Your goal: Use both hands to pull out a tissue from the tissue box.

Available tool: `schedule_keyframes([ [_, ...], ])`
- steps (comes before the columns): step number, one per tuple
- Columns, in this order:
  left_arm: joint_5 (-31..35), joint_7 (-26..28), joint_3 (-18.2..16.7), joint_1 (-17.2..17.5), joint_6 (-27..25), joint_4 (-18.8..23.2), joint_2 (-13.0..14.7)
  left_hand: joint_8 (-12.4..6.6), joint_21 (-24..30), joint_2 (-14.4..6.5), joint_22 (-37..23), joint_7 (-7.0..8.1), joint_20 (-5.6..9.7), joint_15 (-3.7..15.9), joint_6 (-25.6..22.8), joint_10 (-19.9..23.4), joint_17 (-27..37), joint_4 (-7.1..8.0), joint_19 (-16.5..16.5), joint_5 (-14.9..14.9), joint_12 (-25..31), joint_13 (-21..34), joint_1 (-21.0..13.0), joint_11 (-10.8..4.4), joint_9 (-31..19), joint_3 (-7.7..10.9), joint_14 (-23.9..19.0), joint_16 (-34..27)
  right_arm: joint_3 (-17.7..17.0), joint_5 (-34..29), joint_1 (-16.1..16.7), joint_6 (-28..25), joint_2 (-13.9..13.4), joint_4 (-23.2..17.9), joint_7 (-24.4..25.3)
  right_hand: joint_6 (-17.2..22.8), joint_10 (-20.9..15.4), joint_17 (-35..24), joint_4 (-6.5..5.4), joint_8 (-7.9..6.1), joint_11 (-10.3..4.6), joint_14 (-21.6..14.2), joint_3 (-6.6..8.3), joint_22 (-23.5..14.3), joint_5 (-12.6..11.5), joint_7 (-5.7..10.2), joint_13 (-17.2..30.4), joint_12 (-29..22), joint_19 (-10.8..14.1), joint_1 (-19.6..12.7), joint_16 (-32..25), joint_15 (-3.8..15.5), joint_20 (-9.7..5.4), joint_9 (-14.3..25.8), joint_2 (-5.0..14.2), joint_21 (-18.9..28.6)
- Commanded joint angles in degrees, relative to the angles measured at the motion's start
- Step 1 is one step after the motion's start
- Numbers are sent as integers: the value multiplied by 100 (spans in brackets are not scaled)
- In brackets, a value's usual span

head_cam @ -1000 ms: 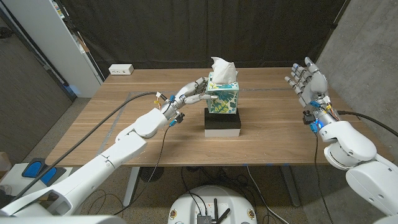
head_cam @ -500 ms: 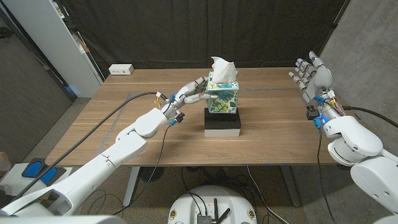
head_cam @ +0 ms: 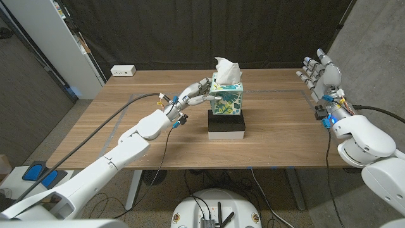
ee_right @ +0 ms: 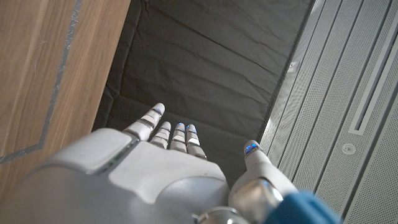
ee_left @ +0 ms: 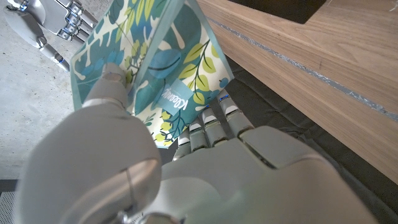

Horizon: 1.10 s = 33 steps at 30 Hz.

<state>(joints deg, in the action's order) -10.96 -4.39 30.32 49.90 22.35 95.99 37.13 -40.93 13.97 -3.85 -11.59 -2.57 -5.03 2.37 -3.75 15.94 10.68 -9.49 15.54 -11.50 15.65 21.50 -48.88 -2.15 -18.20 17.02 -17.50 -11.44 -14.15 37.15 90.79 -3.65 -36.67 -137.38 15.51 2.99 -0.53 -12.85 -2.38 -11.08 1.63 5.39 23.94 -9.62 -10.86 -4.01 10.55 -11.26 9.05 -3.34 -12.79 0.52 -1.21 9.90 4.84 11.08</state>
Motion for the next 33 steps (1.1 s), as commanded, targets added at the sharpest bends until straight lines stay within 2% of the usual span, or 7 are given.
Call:
schedule_keyframes([
  [1,-11,-21,4,-9,39,-22,-11,-34,43,-54,-20,25,14,91,-16,14,6,13,-5,-19,-22,29,-22,7,-34,49,34,-14,-339,-378,142,-498,-307,-211,-181,2,-18,-9,13,14,22,-2,30,-16,-30,-12,7,-27,31,3,-32,-8,4,15,383,26],
  [8,-10,-38,13,-27,60,-49,-22,-48,45,-49,-21,26,14,94,-17,14,5,11,-4,-20,-28,38,-16,-4,-35,52,31,-14,-428,-1208,195,-954,-587,-445,-149,-49,26,-8,16,39,-7,71,39,-17,-33,-2,8,-2,-39,-14,-1,37,-9,16,399,-4],
  [14,-16,-49,19,-40,76,-70,-36,-56,45,-52,-21,19,10,90,-14,14,5,14,-6,-21,-32,46,-9,-7,-36,58,36,-11,-254,-2180,211,-1149,-652,-621,66,-70,39,-6,19,47,-36,122,40,-17,-34,28,8,7,-101,-23,20,84,-34,16,400,-27],
  [17,-16,-48,21,-45,77,-77,-43,-61,46,-53,-21,22,10,89,-12,15,5,13,-7,-22,-34,49,-8,4,-36,61,36,-10,-147,-2609,205,-1478,-674,-793,208,-93,92,0,27,56,-59,160,50,-17,-37,85,8,30,-161,-41,38,101,-55,16,410,-46],
  [22,-8,-43,24,-50,71,-81,-49,-69,47,-53,-21,20,12,90,-14,13,3,8,-6,-23,-38,55,-13,-3,-36,68,32,-10,78,-3307,187,-1440,-670,-791,327,-147,168,15,47,70,-87,233,71,-16,-42,121,7,54,-244,-77,71,124,-27,16,423,-63],
  [28,2,-34,28,-55,57,-74,-56,-78,48,-47,-21,27,18,96,-12,17,3,6,-5,-23,-41,62,-10,-5,-37,68,30,-10,328,-4088,135,-1281,-594,-722,486,-19,3,58,124,17,-96,102,113,-14,-41,120,8,-11,-114,-167,41,156,-75,15,414,-1],
  [33,-9,-43,39,-64,39,-78,-66,-86,49,-46,-21,23,16,100,-14,19,2,5,-5,-24,-44,67,-10,-2,-37,71,29,-10,590,-4774,59,-1403,-534,-740,661,169,-201,64,103,-25,-179,-49,254,-15,-57,219,8,-60,0,-261,-13,277,-162,15,593,31],
])
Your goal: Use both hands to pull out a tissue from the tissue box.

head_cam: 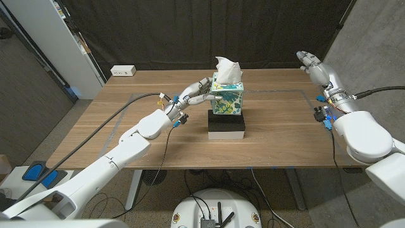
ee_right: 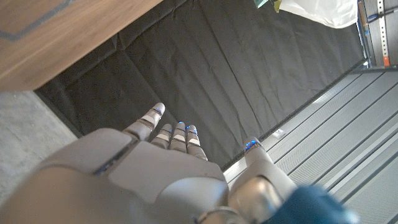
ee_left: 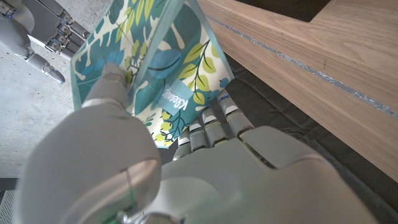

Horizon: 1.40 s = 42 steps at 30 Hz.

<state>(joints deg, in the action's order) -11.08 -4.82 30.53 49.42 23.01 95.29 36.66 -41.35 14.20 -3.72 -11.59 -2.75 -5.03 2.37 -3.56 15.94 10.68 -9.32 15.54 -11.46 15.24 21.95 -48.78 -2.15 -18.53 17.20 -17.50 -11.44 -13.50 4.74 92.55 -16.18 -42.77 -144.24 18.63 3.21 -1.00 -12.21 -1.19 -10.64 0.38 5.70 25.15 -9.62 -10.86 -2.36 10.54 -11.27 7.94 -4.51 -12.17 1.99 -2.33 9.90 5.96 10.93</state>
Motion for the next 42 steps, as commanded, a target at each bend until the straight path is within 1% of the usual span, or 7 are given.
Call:
schedule_keyframes([
  [1,0,-4,22,-21,-27,-15,-26,-43,26,-69,-21,38,9,90,-28,15,5,-8,-8,-29,-6,23,-17,5,-3,55,32,-10,580,-1672,-133,-229,78,-73,374,166,-174,-1,-21,-72,-60,-87,146,-14,-57,67,9,-63,121,-152,-78,136,-57,15,489,48],
  [13,35,-18,56,-100,-59,-54,-59,-58,27,-68,-21,45,13,94,-25,23,4,-10,-9,-30,-9,34,-15,-9,-4,64,31,-9,992,-2861,-202,-394,201,-12,660,288,-299,9,8,-91,-76,-208,209,-14,-48,87,10,-84,186,-227,-115,133,-40,16,459,60],
  [19,46,-1,50,-105,-82,-38,-51,-63,28,-71,-22,44,13,85,-13,19,4,-9,-10,-32,-16,41,-11,-12,-4,68,39,-6,1095,-3170,-243,-698,210,-115,423,409,-409,33,83,-107,-127,-317,294,-16,-36,157,12,-97,266,-340,-134,151,-36,18,455,77],
  [24,39,-16,51,-121,-95,-50,-42,-80,30,-72,-22,41,10,84,-31,25,5,-5,-8,-32,-18,48,-1,-5,-4,71,38,-6,1218,-3446,-287,-767,259,-89,482,442,-419,41,123,-104,-163,-348,328,-17,-24,224,13,-86,288,-392,-136,127,18,21,443,77],
  [27,30,-30,57,-143,-83,-81,-53,-78,30,-74,-22,42,7,84,-14,24,5,-5,-8,-33,-20,51,0,4,-3,75,38,-6,1283,-3553,-326,-776,284,-54,493,456,-418,47,164,-92,-193,-351,364,-19,-10,381,15,-70,297,-447,-127,132,26,23,439,72],
  [30,22,-46,62,-167,-90,-104,-57,-81,32,-71,-22,46,9,88,-11,27,5,-6,-5,-33,-22,55,3,-8,-3,76,34,-6,1337,-3642,-355,-792,310,-42,500,455,-415,48,181,-83,-219,-362,386,-20,-4,443,15,-62,310,-476,-128,141,24,24,448,73],
  [42,-58,-178,122,-304,-47,-314,-126,-98,32,-69,-22,49,13,88,-8,19,6,-3,-11,-34,-33,67,19,2,-3,85,38,-3,1649,-3991,-524,-980,364,-15,486,490,-460,35,237,-64,-230,-446,409,-28,39,307,20,-50,386,-535,-156,123,194,30,392,86],
])
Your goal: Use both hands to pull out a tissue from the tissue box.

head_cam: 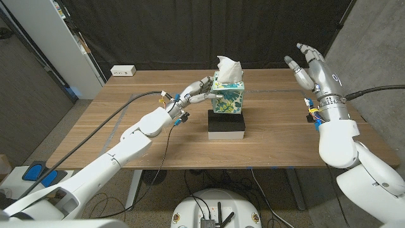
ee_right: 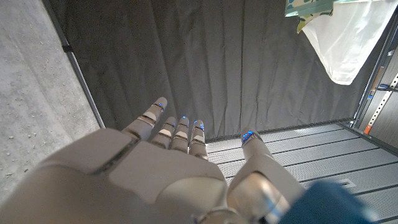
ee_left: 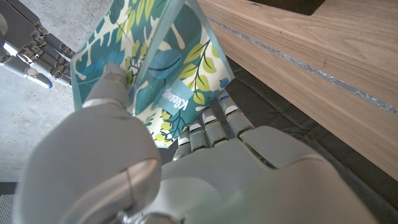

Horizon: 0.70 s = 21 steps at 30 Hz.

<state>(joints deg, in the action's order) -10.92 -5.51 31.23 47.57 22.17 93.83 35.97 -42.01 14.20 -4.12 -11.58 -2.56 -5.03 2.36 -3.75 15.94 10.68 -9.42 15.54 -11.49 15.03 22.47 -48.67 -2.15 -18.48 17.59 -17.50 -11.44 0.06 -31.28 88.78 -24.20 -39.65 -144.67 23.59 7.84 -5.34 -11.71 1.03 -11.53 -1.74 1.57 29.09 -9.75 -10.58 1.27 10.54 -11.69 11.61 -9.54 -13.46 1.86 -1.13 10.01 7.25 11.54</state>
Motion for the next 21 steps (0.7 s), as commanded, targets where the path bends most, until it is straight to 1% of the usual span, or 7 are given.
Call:
schedule_keyframes([
  [1,-74,-117,57,-130,39,-183,-61,-33,34,-30,-22,23,11,88,13,20,6,10,-8,-31,-12,15,12,3,-8,46,38,-4,333,-430,-165,-221,55,16,-20,26,-35,-17,24,28,-1,-40,15,-16,16,-78,21,-8,27,-37,-28,129,99,20,254,27],
  [2,-69,-118,62,-139,40,-197,-65,-37,33,-29,-22,24,16,93,8,20,6,9,-10,-31,-13,17,12,1,-8,47,37,-4,359,-469,-172,-236,38,9,-29,21,-41,-18,34,34,8,-50,12,-18,23,-94,22,-7,32,-41,-31,137,148,20,240,27],
  [4,-54,-112,68,-149,36,-212,-70,-40,34,-25,-22,25,15,92,10,23,5,6,-8,-31,-14,19,12,9,-8,49,34,-4,410,-535,-188,-290,11,-16,-73,21,-51,-20,49,37,17,-59,6,-20,30,-110,23,-6,41,-46,-33,121,195,21,220,28],
  [13,42,-71,95,-150,32,-194,-60,-50,35,-33,-22,14,11,78,19,25,5,3,-10,-33,-20,29,10,12,-7,59,43,-1,593,-806,-232,-317,-92,-46,-95,58,-80,-30,70,32,36,-104,-15,-25,47,-115,27,-6,66,-43,-50,83,249,23,185,32],
  [15,56,-61,94,-145,28,-181,-55,-56,36,-24,-22,20,21,86,13,25,4,0,-11,-32,-21,31,12,9,-7,57,41,-2,656,-928,-260,-448,-123,-102,-187,69,-146,-37,74,31,33,-140,-21,-27,52,-99,29,-26,87,-39,-65,69,275,24,181,37],
  [17,61,-54,93,-137,41,-172,-53,-60,35,-22,-22,28,22,83,12,31,4,1,-13,-31,-21,34,16,-2,-6,55,40,-2,659,-939,-253,-437,-130,-127,-202,73,-164,-46,72,34,49,-163,-36,-30,58,-94,31,-28,89,-24,-77,51,331,26,168,35],
  [21,88,-38,94,-126,77,-163,-53,-68,36,-15,-22,27,23,85,11,29,2,-3,-14,-31,-25,38,15,1,-6,54,36,-4,690,-986,-250,-392,-144,-149,-202,108,-178,-59,66,25,40,-180,-53,-33,64,-68,34,-26,108,-3,-88,54,374,28,158,40],
])
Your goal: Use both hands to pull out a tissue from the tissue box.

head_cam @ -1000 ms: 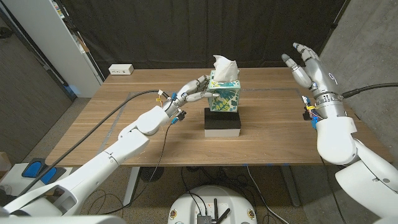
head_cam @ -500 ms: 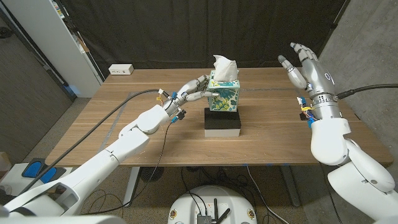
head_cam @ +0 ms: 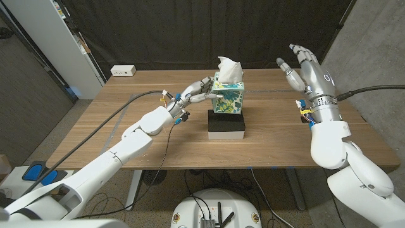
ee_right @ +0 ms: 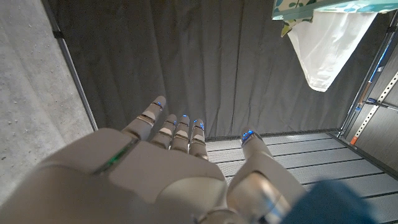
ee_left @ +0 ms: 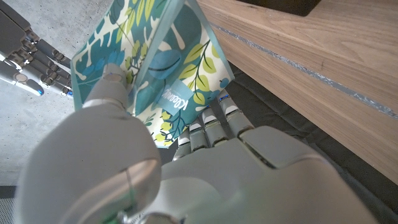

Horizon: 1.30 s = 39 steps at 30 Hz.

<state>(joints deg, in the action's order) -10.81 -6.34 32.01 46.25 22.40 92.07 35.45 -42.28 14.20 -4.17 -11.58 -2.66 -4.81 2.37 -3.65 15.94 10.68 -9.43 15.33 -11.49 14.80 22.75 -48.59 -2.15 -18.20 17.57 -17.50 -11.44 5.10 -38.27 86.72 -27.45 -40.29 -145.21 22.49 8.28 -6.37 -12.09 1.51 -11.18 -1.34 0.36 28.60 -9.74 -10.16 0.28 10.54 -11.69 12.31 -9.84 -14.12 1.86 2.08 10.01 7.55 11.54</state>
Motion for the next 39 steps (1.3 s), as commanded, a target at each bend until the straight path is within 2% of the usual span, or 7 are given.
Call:
schedule_keyframes([
  [1,73,38,16,4,58,10,-1,-42,36,-14,-22,43,2,87,2,31,4,0,8,-30,-1,12,10,1,-33,56,35,-5,207,-319,-48,-69,-90,-100,-102,76,-76,-24,17,-15,-1,-66,-8,-34,23,38,35,-25,42,31,-25,49,62,29,126,41],
  [6,82,48,10,14,83,12,0,-52,37,-14,-22,34,3,90,-5,39,4,0,7,-30,-1,17,12,-1,-32,57,36,-6,382,-549,-131,-194,-143,-147,-229,100,-74,-33,16,-18,-7,-66,-18,-37,25,41,37,-19,49,42,-28,54,86,30,123,41],
  [14,87,26,18,16,103,15,2,-58,37,-27,-23,32,-4,80,12,23,5,-1,3,-33,-14,26,8,7,-31,68,43,-4,521,-659,-231,-52,-220,-105,-297,125,-71,-43,25,-19,-14,-68,-28,-41,25,120,39,-9,54,49,-30,54,103,32,119,39],
  [21,83,12,21,9,109,-2,-3,-66,38,-32,-23,25,-5,80,19,24,6,4,4,-33,-18,33,19,9,-30,72,47,-3,676,-688,-449,13,-253,-28,-458,138,-60,-47,43,-17,-26,-68,-28,-44,22,154,41,1,60,39,-29,48,111,34,120,38],
  [27,60,-57,43,-45,110,-57,-13,-76,40,-30,-23,25,0,80,17,31,6,3,4,-33,-20,39,24,-1,-29,78,45,-2,830,-733,-638,-20,-265,17,-616,141,-44,-55,61,-8,-5,-55,-38,-47,23,-18,44,14,63,40,-24,41,113,37,113,36],
  [33,58,-64,49,-74,122,-102,-35,-81,40,-29,-23,25,-6,77,25,26,5,1,3,-33,-26,45,24,13,-28,81,49,-1,1025,-909,-745,-61,-300,14,-694,129,-34,-61,70,2,18,-45,-54,-49,25,-54,45,22,64,51,-20,15,146,38,95,34],
  [39,47,-125,74,-151,173,-193,-69,-96,40,-22,-23,29,3,81,16,35,3,-2,-1,-32,-27,52,29,6,-26,82,43,-2,1198,-1081,-893,-114,-307,15,-822,162,-15,-66,78,-7,24,-39,-62,-50,25,-18,47,31,63,56,-17,10,159,39,90,32],
])
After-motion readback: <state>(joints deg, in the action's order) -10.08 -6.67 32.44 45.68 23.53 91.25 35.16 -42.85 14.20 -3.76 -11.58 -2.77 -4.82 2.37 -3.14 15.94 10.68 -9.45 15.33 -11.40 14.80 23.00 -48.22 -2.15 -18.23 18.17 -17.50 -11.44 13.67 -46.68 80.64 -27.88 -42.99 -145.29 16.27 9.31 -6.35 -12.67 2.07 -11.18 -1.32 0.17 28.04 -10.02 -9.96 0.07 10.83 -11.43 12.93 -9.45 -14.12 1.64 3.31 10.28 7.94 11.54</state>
